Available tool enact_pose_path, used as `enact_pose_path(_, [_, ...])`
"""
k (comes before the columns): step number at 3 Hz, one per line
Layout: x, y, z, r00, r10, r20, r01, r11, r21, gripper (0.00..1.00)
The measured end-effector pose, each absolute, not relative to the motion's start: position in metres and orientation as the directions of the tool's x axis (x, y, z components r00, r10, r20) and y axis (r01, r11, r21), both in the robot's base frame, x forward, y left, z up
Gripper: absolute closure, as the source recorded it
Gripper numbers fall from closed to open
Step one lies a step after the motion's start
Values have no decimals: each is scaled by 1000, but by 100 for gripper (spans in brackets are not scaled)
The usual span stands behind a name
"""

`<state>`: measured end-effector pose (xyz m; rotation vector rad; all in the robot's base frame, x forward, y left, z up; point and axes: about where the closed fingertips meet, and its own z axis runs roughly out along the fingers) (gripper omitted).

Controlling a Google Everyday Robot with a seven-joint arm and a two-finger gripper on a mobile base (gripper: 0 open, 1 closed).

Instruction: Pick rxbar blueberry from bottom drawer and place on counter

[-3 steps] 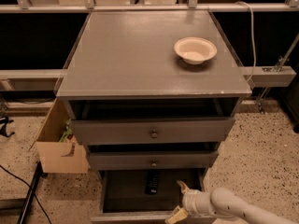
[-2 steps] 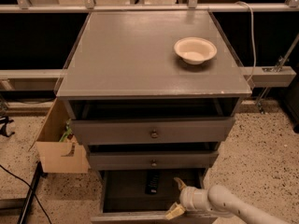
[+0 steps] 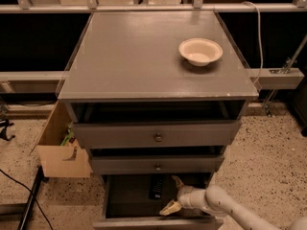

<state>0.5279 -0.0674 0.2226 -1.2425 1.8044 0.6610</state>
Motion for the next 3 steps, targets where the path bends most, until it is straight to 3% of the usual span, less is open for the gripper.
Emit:
enact_pose_path(1, [561,-33,189,-155,-510,-846,-911,405,-77,0])
enact_pose_path(3, [568,-29,175,-128,-497,-858,-918,387,-87,0])
